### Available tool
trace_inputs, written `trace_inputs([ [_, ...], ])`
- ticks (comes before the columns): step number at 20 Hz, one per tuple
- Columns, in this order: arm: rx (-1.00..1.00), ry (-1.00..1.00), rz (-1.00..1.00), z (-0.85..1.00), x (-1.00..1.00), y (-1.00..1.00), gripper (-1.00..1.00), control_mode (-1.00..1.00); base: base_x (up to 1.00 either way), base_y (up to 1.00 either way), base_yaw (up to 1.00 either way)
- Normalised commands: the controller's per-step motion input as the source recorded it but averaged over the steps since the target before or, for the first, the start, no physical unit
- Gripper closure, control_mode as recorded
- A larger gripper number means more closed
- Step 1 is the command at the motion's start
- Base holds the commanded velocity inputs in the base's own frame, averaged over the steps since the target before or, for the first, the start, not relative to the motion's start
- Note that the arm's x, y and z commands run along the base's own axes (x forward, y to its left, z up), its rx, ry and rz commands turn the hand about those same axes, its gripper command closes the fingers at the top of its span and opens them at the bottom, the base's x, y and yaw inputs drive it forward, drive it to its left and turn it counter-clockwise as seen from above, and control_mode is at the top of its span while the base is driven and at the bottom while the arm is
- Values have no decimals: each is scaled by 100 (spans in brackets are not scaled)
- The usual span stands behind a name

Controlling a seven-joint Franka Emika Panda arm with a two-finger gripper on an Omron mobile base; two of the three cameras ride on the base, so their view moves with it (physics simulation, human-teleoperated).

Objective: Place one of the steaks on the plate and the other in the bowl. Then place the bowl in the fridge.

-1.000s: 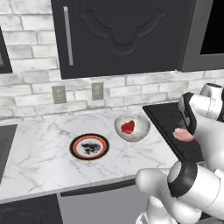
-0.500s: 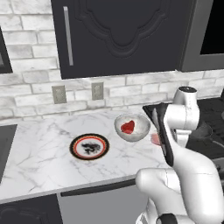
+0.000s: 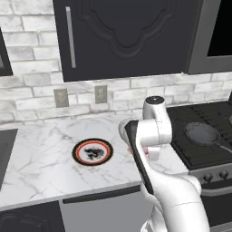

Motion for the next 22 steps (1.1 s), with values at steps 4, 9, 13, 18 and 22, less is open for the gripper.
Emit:
trace_inputs([
  [4,-2,0,-4,0,42,99,100,-100,0,0,0],
  [9,0,0,-4,0,56,99,100,-100,0,0,0],
  [13,0,0,-5,-7,62,98,100,-100,0,0,0],
  [18,0,0,-7,-26,65,51,100,-100,0,0,0],
  [22,0,2,-7,-42,63,2,100,-100,0,0,0],
])
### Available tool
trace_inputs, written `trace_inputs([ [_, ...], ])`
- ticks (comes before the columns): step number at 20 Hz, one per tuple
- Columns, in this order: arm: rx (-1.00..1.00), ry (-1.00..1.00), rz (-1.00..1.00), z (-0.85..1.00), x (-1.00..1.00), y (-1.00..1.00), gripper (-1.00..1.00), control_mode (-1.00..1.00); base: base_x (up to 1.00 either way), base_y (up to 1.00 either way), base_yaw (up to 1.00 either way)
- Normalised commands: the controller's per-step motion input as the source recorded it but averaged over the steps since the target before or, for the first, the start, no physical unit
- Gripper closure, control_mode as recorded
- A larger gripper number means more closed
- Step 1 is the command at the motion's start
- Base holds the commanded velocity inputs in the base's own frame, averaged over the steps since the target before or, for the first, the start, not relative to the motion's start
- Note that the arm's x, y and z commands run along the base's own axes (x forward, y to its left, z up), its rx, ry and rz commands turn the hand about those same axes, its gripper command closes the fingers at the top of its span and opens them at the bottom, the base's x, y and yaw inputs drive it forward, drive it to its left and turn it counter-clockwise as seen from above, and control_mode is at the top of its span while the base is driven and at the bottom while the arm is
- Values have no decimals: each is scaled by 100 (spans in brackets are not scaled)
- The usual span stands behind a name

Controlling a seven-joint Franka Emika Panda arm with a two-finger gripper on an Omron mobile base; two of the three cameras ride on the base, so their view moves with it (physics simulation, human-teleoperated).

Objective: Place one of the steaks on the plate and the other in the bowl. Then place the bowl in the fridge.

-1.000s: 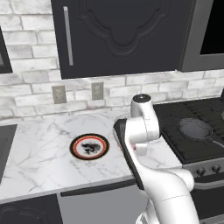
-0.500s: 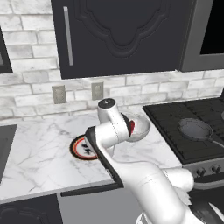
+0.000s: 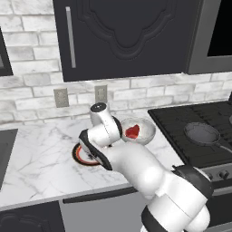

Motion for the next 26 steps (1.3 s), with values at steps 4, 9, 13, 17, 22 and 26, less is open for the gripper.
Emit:
trace_inputs([
  [4,0,2,-2,-40,45,0,100,-100,0,0,0],
  [9,0,0,0,-25,27,46,100,-100,0,0,0],
  [13,0,0,0,-21,35,23,100,-100,0,0,0],
  [17,0,0,0,-26,38,2,100,-100,0,0,0],
  [22,0,1,0,-27,30,1,100,-100,0,0,0],
  [26,0,0,0,-15,18,13,100,-100,0,0,0],
])
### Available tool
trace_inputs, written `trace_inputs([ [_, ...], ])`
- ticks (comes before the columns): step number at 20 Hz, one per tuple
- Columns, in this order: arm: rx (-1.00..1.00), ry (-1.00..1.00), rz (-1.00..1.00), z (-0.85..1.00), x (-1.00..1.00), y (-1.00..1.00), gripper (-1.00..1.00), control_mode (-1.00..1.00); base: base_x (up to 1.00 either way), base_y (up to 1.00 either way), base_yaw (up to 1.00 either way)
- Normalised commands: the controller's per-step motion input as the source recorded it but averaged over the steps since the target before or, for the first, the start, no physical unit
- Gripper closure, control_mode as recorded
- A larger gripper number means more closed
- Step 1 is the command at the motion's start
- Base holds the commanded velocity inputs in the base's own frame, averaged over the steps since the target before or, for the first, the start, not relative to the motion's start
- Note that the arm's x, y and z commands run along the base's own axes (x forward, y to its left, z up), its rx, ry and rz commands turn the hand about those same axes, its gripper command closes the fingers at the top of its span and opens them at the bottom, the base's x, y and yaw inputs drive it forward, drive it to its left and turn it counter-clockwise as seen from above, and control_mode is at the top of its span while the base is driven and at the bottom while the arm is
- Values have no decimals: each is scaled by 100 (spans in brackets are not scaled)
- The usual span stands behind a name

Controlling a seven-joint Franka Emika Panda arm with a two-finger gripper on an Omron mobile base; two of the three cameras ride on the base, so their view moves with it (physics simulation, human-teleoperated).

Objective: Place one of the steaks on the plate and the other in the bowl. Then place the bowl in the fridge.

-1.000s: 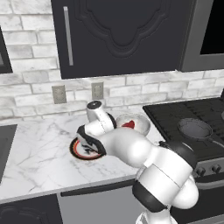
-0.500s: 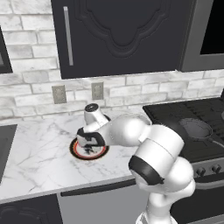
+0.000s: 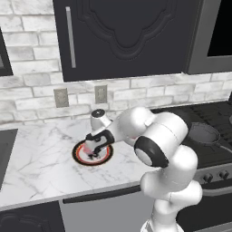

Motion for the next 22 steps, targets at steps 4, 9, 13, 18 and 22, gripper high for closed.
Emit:
trace_inputs([
  [4,0,0,0,-18,12,20,100,-100,0,0,0],
  [9,0,0,0,-6,4,19,-100,-100,0,0,0],
  [13,0,0,-5,0,0,5,-100,-100,0,0,0],
  [18,0,0,-6,0,-25,9,-100,-100,0,0,0],
  [22,0,0,-1,13,-66,16,-100,-100,0,0,0],
])
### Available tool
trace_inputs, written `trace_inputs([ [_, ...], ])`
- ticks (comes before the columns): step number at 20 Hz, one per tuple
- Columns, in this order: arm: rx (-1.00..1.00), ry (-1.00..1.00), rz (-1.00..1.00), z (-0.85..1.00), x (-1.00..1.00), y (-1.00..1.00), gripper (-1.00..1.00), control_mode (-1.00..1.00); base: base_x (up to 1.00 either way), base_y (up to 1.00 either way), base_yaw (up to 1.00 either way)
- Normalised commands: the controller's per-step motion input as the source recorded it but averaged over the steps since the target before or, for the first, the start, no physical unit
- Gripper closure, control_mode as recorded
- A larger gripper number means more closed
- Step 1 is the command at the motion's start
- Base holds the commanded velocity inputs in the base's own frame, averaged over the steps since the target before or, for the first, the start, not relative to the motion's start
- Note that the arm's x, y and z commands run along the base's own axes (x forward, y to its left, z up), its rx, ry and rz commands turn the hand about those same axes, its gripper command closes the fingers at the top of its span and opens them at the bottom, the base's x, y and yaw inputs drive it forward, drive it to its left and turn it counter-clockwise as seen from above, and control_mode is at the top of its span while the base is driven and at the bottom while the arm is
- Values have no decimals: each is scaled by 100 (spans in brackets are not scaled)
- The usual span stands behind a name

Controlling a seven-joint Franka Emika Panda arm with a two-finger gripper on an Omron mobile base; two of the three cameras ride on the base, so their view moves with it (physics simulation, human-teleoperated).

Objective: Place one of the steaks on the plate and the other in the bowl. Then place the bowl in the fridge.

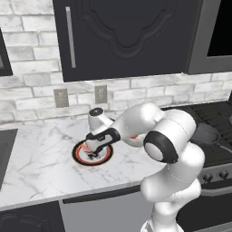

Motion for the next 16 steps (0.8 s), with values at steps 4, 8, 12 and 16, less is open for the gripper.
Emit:
trace_inputs([
  [4,2,0,-7,25,-40,7,-100,-100,0,0,0],
  [8,12,0,-8,18,-18,-62,-100,-100,0,0,0],
  [12,15,0,-15,31,-44,-67,-100,-100,0,0,0],
  [16,16,0,-26,49,-78,-50,-100,-100,0,0,0],
])
